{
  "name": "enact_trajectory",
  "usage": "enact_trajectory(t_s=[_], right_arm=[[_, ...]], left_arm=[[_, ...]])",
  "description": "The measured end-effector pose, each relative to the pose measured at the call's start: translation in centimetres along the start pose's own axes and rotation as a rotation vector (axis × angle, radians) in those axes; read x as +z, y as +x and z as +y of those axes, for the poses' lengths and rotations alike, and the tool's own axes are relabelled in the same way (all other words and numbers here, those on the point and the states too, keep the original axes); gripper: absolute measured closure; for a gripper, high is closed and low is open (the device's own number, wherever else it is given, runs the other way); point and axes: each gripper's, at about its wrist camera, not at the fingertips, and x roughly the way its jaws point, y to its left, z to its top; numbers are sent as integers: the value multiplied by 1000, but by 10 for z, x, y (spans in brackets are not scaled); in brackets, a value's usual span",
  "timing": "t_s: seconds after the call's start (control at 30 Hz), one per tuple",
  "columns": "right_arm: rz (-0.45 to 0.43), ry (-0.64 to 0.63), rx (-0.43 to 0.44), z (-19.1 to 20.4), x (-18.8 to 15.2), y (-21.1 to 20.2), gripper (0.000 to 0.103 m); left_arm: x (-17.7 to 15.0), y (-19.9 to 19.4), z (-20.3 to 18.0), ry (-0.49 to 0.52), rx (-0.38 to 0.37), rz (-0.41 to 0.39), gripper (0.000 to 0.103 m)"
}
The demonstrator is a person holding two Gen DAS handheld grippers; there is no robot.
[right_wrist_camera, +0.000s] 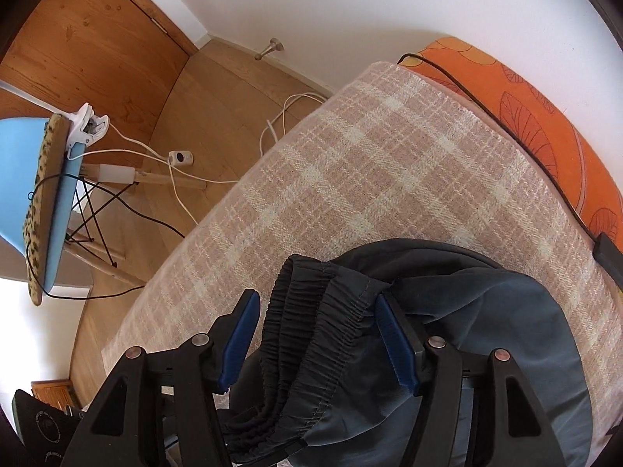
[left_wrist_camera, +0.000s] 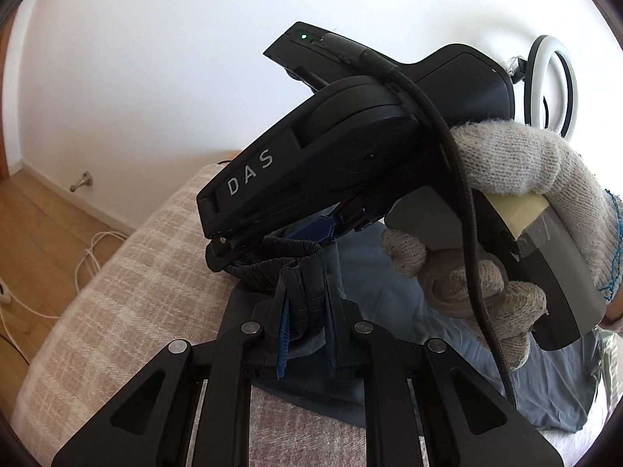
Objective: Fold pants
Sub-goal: 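Close the right gripper on the waistband beside the left gripper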
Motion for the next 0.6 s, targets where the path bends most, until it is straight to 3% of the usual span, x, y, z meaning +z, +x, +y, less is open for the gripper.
enact_trajectory(t_s=[0.27,0.33,0.47,0.6], right_arm=[[45,-101,-117,27,3,19,38],[33,-86,-127,23,4,17,50],[-11,-38,-56,9,-1,5,80],[-87,25,25,-4,-13,-25,87]], left_arm=[[0,0,4,-11,0,7,90],[-1,1,3,-9,3,8,90],[-3,-1,-4,19,13,7,90],[-4,-12,-17,71,27,-12,90]])
